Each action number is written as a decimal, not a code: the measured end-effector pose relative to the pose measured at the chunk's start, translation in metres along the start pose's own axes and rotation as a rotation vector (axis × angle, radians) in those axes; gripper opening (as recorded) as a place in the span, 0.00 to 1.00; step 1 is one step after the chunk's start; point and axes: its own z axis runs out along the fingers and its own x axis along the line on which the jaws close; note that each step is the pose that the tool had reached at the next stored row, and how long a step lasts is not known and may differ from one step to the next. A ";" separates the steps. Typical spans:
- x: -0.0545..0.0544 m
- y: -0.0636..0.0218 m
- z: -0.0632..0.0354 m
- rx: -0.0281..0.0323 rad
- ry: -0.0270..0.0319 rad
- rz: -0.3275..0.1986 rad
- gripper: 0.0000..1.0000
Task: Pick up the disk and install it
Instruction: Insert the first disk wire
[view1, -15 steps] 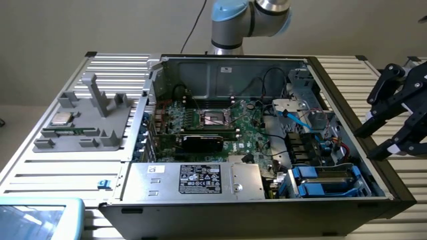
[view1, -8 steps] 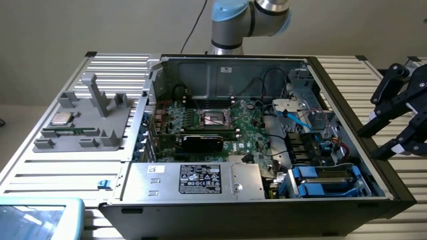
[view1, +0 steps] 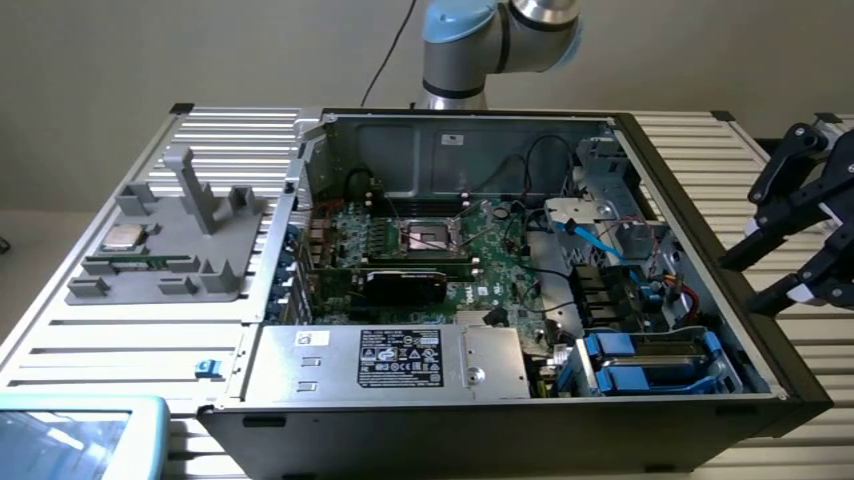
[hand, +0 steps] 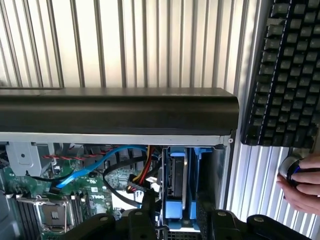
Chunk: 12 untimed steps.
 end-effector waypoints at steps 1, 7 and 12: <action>0.000 0.0007 0.0002 0.0009 0.0105 -0.003 0.45; 0.000 0.0030 0.0060 0.0011 0.0484 0.011 0.45; -0.001 0.0056 0.0147 -0.0023 0.0659 0.068 0.45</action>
